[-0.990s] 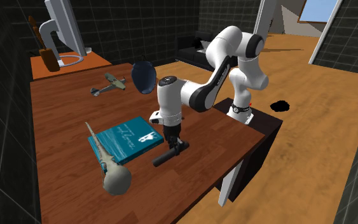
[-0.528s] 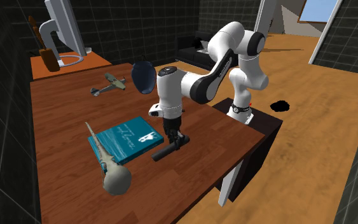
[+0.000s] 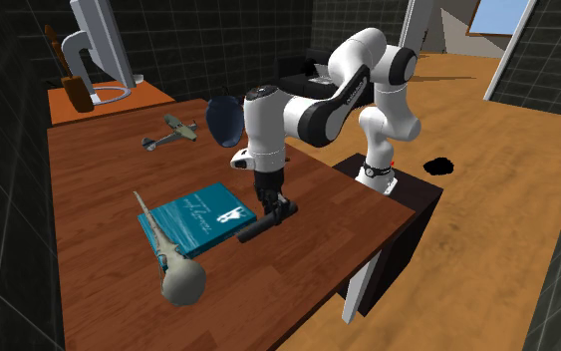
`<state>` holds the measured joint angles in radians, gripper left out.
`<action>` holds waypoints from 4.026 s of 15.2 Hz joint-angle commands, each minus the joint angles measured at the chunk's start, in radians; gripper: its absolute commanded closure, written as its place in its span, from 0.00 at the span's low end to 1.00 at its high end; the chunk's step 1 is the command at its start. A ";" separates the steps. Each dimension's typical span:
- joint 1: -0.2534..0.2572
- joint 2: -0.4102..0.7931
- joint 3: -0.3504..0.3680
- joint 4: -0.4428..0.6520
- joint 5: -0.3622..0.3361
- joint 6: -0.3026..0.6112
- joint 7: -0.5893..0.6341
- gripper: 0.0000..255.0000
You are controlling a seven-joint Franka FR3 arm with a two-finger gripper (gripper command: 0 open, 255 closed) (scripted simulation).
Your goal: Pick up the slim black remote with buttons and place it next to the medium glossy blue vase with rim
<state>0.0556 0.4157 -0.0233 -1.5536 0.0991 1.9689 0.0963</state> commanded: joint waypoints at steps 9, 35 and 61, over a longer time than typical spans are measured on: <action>-0.001 -0.026 -0.001 0.098 -0.004 -0.124 0.010 1.00; -0.010 0.058 -0.001 0.582 -0.006 -0.522 0.040 1.00; -0.237 -0.408 -0.150 0.005 -0.022 -0.443 -0.349 1.00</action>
<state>-0.1717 0.0228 -0.1643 -1.5287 0.0800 1.5228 -0.2313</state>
